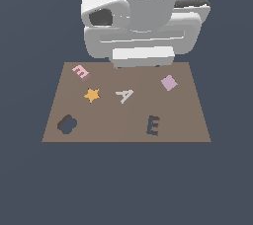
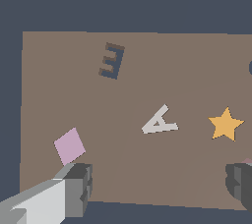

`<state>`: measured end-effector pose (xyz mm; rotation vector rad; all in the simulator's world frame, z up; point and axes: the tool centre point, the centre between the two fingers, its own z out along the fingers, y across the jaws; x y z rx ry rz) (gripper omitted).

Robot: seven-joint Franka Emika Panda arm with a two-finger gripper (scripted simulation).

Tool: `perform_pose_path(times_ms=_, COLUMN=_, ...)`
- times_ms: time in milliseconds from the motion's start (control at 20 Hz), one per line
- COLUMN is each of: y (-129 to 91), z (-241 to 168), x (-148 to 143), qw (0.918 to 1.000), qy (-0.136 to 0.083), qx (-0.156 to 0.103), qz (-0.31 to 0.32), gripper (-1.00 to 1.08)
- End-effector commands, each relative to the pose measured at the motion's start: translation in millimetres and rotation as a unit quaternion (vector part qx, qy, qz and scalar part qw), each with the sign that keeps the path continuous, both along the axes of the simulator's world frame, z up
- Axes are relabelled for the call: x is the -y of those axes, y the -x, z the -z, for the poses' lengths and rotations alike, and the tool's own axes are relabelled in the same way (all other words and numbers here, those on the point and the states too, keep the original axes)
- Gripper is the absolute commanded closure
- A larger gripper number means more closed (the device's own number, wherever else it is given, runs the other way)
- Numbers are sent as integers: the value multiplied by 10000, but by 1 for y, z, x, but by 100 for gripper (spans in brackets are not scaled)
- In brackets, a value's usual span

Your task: Insert a designated object into the corresponding slot on a board.

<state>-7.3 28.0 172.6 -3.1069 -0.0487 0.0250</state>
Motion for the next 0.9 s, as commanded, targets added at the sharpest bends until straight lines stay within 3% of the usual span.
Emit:
perform_pose_path(times_ms=0, y=0, z=0, x=0, qw=10000, qy=0, qx=0, qz=0, gripper=-92)
perform_pose_path(times_ms=400, y=7, z=5, x=6, qw=9999, qy=6, qx=6, qz=-168, gripper=-92)
perform_pose_path(times_ms=850, y=29, z=23, x=29, qw=9972, qy=24, qx=26, qz=-743, gripper=-92)
